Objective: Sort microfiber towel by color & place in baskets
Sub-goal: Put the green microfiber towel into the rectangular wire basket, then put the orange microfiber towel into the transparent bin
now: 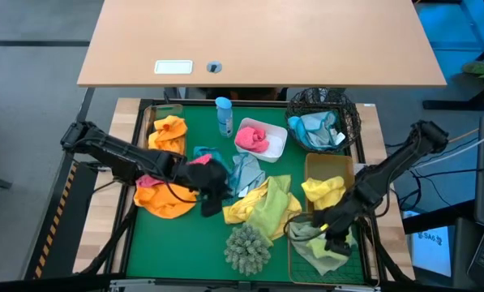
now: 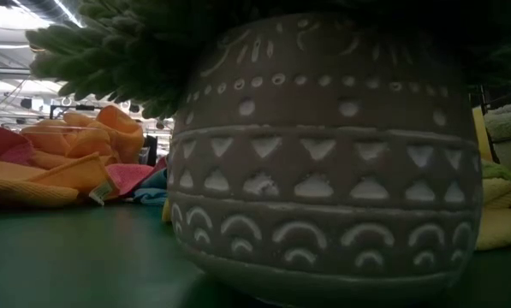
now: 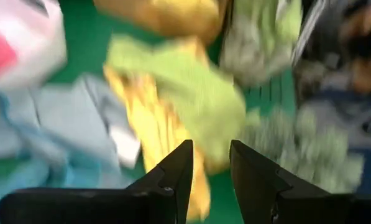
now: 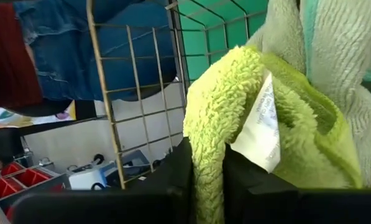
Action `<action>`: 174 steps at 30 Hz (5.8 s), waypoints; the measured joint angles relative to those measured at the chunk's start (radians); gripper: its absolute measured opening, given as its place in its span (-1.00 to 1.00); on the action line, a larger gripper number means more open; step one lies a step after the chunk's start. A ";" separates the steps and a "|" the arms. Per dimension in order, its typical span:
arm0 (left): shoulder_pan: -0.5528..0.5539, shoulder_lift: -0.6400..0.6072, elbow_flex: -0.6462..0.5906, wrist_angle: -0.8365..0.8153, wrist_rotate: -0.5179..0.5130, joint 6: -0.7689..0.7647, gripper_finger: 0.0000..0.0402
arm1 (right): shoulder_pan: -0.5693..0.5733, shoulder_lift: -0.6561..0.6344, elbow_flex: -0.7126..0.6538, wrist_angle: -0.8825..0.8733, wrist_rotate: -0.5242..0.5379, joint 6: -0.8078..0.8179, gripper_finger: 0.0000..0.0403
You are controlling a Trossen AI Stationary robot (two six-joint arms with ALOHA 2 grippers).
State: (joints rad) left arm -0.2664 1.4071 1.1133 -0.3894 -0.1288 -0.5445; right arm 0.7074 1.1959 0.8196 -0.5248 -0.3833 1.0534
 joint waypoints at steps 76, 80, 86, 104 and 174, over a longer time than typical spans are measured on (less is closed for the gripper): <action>-0.086 0.490 0.000 -0.620 0.085 -0.053 -0.96 | -0.001 -0.181 0.000 0.247 0.147 0.011 0.01; -0.085 0.462 -0.002 -0.614 0.100 -0.055 -0.97 | -0.001 -0.204 0.000 0.247 0.238 -0.057 0.00; -0.085 0.361 0.064 -0.594 0.100 -0.055 -0.99 | -0.001 -0.206 0.000 0.245 0.424 -0.204 0.00; 0.013 -0.069 0.265 -0.648 -0.259 -0.055 -1.00 | -0.002 -0.205 0.001 0.245 0.722 -0.360 0.00; 0.438 -0.530 -0.382 -0.674 -0.568 -0.241 -1.00 | -0.001 -0.204 0.000 0.238 0.776 -0.468 0.00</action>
State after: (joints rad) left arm 0.1720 0.8767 0.7318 -1.0634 -0.6964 -0.7857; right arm 0.7063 0.9916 0.8200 -0.2871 0.3931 0.5854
